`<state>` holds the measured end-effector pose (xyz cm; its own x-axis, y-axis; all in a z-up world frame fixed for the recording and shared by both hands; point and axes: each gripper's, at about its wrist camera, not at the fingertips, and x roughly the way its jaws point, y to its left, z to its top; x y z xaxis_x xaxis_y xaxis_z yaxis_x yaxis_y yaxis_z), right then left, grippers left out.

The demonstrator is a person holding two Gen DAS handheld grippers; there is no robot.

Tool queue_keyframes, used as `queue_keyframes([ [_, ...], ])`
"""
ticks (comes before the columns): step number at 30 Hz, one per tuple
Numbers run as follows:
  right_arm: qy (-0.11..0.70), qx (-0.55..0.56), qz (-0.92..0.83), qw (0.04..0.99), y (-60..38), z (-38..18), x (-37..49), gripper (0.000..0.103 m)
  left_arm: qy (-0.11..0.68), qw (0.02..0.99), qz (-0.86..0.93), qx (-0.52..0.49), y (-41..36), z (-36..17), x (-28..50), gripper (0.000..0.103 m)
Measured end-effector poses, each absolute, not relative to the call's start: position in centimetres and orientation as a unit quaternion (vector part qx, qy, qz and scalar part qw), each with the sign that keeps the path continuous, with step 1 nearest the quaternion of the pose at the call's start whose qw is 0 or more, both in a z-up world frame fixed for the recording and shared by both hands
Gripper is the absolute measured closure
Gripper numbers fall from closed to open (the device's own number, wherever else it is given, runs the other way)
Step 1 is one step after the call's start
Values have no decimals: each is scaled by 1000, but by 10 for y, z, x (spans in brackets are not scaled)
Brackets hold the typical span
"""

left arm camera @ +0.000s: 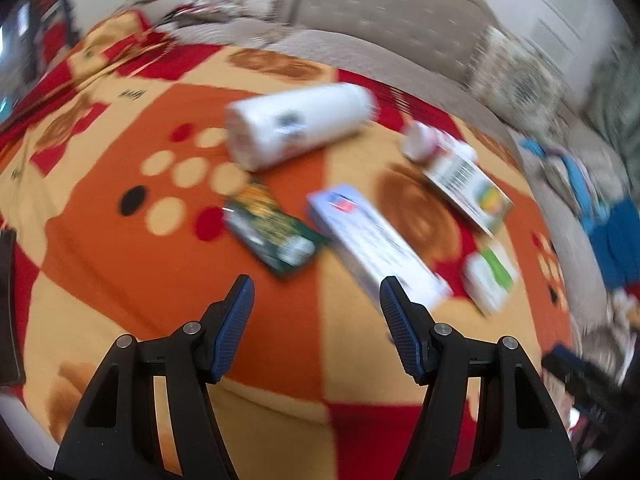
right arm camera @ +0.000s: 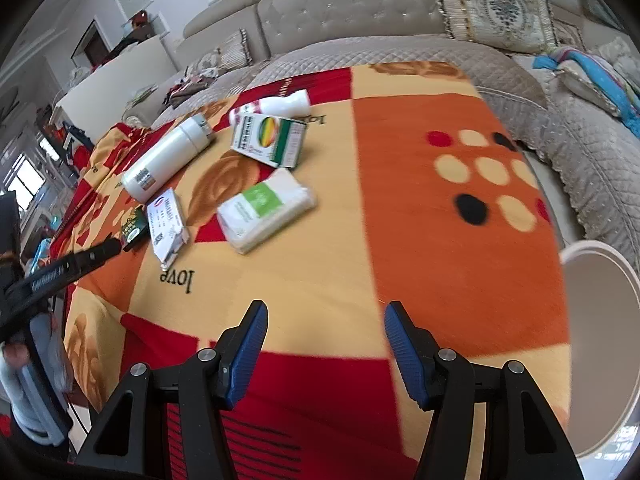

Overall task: Collect trash
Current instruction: 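Move both open grippers away from the bin toward the blanket, then grasp the green cracker wrapper with the left gripper while the right grasps the white-green tissue pack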

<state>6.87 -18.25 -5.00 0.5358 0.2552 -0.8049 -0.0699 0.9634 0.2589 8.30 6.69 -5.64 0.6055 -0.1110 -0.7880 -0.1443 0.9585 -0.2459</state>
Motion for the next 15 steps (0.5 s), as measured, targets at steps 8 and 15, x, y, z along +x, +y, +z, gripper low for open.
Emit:
queue_keyframes([
  [8, 485, 101, 107, 862, -159, -55, 102, 44, 459, 865, 55, -195, 103, -79, 119, 39],
  [15, 485, 102, 93, 863, -143, -56, 139, 43, 465, 858, 60, -209, 106, -90, 144, 39],
])
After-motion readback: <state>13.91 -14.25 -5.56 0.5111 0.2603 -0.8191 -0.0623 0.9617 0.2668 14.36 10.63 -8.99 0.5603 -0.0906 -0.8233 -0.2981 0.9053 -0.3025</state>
